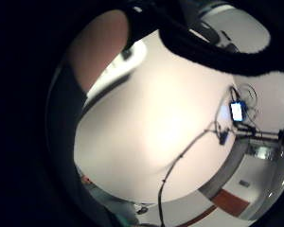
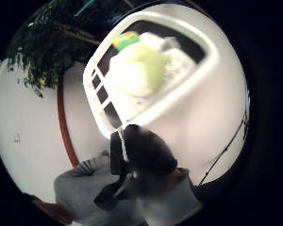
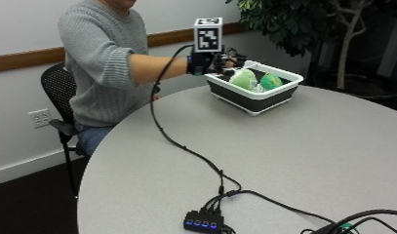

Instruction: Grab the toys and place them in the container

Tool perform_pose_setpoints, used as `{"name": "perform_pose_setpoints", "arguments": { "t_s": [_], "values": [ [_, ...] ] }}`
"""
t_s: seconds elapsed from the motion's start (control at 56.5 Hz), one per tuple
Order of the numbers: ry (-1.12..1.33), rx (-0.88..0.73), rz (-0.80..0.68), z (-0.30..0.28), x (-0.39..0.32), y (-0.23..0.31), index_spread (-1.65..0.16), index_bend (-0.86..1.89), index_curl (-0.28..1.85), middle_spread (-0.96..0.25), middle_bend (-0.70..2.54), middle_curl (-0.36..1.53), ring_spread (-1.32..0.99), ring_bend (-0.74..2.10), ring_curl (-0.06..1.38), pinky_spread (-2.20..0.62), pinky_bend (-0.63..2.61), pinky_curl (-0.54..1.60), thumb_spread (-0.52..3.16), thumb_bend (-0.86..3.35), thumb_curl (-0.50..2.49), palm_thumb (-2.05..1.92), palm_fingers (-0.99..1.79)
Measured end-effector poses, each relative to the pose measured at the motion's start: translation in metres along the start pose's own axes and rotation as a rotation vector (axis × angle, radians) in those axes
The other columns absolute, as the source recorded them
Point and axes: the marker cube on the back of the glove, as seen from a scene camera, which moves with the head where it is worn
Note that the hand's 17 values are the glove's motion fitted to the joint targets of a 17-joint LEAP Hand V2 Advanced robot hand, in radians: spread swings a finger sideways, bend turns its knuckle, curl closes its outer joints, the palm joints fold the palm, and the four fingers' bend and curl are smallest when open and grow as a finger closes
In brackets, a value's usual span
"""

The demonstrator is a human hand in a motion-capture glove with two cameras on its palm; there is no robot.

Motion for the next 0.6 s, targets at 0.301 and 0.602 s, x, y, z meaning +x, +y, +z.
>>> {"name": "perform_pose_setpoints", "arguments": {
  "t_s": [0.301, 0.602],
  "values": [
    [0.091, 0.128, 0.266, -0.020, 0.107, 0.125, -0.33, 0.17, 0.35, -0.11, 0.14, 0.26, -0.03, 0.14, 0.22, 0.08, 0.72, 0.32, 1.31, -0.03, 0.26, -0.04, -0.17],
    [-0.076, 0.140, 0.209, 0.062, 0.033, 0.316, -0.34, 0.19, 0.36, -0.12, 0.14, 0.24, -0.03, 0.15, 0.19, 0.08, 0.69, 0.32, 1.36, -0.03, 0.25, -0.04, -0.14]
  ]
}}
